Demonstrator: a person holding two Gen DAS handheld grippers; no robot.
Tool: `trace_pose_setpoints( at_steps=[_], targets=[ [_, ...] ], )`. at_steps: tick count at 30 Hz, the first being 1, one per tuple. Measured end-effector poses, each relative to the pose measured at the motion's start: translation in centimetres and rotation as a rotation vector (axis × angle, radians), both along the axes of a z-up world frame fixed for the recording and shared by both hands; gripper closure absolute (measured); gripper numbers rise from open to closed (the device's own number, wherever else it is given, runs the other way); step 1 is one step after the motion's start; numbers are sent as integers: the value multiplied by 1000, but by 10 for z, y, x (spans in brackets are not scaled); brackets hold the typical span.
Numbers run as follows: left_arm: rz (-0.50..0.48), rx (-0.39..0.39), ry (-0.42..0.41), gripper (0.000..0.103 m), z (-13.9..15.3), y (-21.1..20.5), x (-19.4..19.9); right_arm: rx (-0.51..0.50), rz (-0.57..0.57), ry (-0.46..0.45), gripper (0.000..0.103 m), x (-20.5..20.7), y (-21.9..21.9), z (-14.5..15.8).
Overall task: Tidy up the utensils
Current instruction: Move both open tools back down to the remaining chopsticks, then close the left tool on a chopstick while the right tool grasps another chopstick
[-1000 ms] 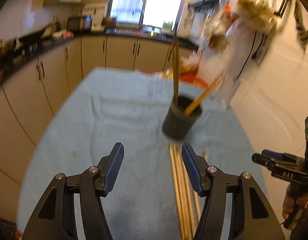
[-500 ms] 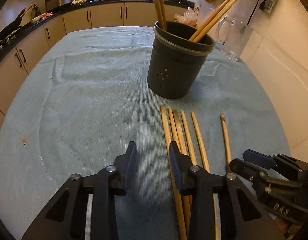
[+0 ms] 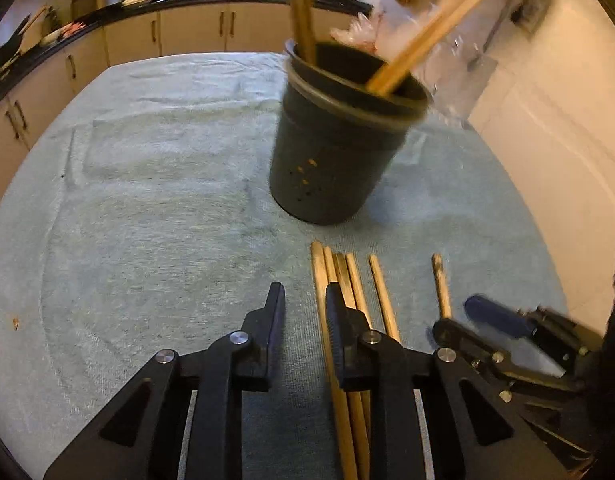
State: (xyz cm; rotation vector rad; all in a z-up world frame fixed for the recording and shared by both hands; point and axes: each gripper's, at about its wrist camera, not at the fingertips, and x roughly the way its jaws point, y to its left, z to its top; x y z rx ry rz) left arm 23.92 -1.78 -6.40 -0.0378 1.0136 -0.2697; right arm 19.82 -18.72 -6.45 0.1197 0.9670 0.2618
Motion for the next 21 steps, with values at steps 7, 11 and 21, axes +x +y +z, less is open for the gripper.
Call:
trace_pose_setpoints(
  at_steps=[7,11,21],
  targets=[
    [-27,124,-33,94,-1,-12,-2,-6,1,-18,58,0,-1,-1],
    [-24,144,-31,94,3,-6,-7,-91,6,-16,74,-1,3,-1],
    [20,108,92,94,1,35,-4,-78,7,119,88,-1,-30,2]
  ],
)
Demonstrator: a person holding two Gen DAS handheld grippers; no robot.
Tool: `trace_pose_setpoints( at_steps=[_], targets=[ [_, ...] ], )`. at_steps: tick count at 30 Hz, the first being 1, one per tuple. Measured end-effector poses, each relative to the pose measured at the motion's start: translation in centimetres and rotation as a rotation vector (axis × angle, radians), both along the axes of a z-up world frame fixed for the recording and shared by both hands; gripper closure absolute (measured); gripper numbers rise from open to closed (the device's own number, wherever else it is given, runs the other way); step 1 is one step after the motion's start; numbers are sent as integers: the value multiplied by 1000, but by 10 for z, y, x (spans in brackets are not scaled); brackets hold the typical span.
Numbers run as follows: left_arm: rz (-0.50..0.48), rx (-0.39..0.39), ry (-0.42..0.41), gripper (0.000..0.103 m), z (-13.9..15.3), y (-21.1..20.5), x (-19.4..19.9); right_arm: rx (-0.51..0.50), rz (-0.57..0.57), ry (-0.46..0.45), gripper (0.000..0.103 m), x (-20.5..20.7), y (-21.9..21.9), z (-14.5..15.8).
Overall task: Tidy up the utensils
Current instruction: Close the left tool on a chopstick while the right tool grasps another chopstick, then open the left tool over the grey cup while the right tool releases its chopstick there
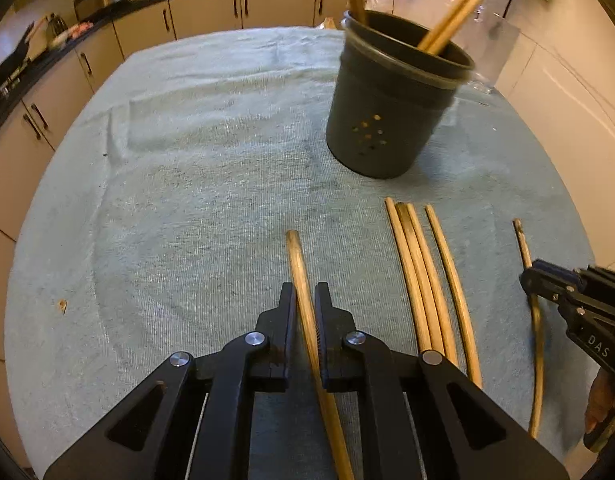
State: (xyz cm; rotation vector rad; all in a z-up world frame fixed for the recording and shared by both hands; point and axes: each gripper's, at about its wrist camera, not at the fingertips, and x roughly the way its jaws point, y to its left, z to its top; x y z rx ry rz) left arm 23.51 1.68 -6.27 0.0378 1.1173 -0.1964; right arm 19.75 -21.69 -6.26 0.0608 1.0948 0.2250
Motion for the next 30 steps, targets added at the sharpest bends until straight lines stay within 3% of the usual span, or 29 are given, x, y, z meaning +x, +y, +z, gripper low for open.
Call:
trace_pose_setpoints(
  at_steps=[6,8,10,12,13,14,15,17,21,30],
  targets=[
    [-18,55,27,93,1,-15,26,-2,-39,90,88,21,-2,0],
    [-18,55,34,89,2,-18,32,-46,-48,113,88,31,4,1],
    [-25,45,34,77,3,-21,34,-98,-52,133,86,42,12,1],
    [-22,52,15,76,3,-25,32,-128,-59,140,83,49,19,1],
    [-25,65,-3,79,1,-29,29,-135,-63,134,83,52,23,1],
    [-35,78,-21,88,1,-32,25,-141,-65,125,84,52,24,1],
    [-44,75,-33,96,2,-32,22,-136,-62,119,92,51,25,1],
    [-31,54,-36,96,7,-32,15,-108,-62,108,95,48,24,2],
    [3,29,-138,96,41,-16,-6,-10,-79,21,95,31,10,22],
    [59,-95,-390,96,132,4,-80,114,-117,-318,95,-35,-16,114]
  ],
)
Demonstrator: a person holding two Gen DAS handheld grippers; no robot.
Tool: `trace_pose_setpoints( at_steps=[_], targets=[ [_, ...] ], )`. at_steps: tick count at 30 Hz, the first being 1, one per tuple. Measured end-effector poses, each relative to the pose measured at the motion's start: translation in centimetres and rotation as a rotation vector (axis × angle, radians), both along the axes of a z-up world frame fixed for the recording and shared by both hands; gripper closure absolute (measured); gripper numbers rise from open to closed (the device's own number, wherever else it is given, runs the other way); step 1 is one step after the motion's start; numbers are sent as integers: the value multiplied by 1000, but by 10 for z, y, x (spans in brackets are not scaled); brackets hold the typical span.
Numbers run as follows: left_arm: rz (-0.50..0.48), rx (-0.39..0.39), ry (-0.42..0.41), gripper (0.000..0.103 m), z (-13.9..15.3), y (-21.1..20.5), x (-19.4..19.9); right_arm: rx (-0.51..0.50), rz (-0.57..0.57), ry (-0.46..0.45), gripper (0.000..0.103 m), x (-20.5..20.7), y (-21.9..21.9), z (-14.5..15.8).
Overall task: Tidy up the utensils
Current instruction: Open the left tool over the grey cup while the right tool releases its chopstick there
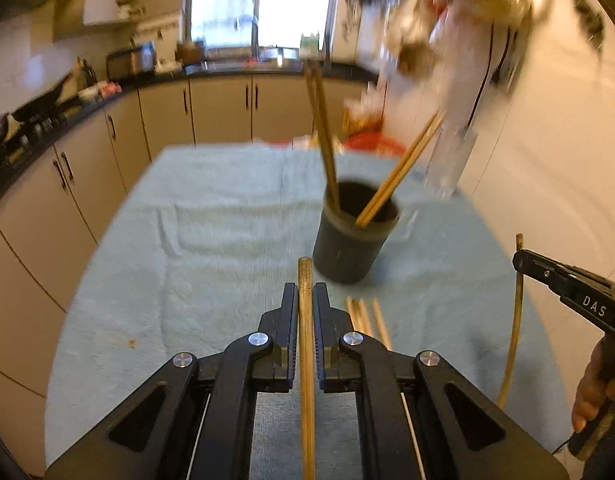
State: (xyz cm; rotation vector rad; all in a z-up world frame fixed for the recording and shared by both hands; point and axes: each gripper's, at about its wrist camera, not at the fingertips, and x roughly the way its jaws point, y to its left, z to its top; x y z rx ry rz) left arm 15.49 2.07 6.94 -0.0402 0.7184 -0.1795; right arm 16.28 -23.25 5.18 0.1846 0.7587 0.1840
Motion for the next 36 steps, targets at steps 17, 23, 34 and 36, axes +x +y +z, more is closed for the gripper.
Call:
trace_pose_setpoints(
  at_steps=[17,23,34,36],
  targets=[
    [14,93,-291,96,42,-2,-125,-41,-40,-262,95,-124,-14,53],
    [-3,57,-271,96,49,-1,-134,-21,-20,-281,95,-131,-13,62],
    [-14,-23,-291,96,90,10,-108,27,-2,-296,95,-104,-13,80],
    [-17,-59,-280,96,99,14,-96,41,-1,-306,95,-95,-13,85]
  ],
)
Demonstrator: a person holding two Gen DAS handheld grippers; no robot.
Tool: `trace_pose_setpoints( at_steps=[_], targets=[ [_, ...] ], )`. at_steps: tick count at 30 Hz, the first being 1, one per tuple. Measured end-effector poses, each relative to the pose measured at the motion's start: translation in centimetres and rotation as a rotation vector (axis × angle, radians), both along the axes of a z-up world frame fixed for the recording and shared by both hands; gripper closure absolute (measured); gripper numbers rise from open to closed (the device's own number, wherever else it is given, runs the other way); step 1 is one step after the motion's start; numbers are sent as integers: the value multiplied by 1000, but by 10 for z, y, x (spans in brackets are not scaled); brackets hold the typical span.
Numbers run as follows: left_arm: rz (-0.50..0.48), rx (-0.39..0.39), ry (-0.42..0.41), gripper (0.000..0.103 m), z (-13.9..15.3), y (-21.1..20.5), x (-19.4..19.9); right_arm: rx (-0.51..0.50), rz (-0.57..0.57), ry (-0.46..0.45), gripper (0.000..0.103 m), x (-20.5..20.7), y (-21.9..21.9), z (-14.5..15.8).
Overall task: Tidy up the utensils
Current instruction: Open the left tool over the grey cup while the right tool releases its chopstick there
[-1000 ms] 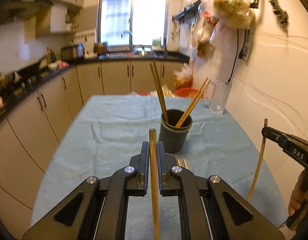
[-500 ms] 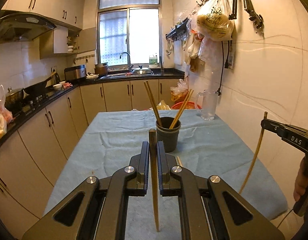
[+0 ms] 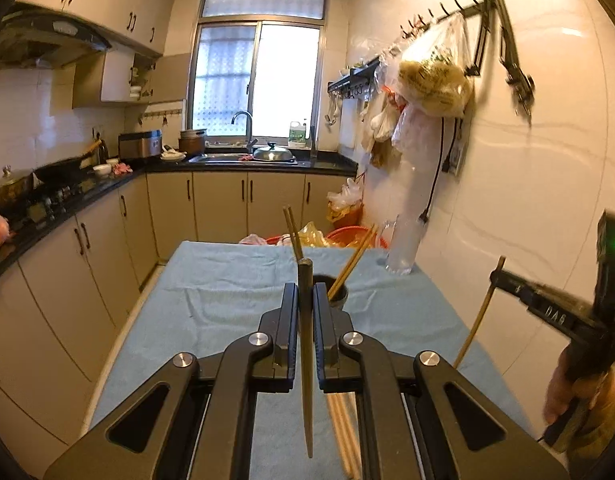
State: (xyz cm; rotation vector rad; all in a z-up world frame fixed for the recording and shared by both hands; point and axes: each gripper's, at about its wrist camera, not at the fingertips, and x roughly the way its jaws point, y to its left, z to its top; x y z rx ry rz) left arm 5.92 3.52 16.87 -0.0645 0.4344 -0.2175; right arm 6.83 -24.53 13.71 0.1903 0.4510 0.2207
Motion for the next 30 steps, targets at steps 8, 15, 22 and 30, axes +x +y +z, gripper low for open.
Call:
trace_pose_setpoints(
  at_steps=[8,15,22,30],
  targets=[
    [26,-30,-66,96,40,-11,57,105,-13,-84,95,51,4,36],
    [67,-48,-119,96,62,-34,125,195,-42,-145,95,105,11,58],
    [75,-50,-125,96,53,-51,184,206,-87,-165,95,157,20,52],
    [56,13,14,96,-6,-68,232,160,-73,-47,95,198,35,1]
  ],
)
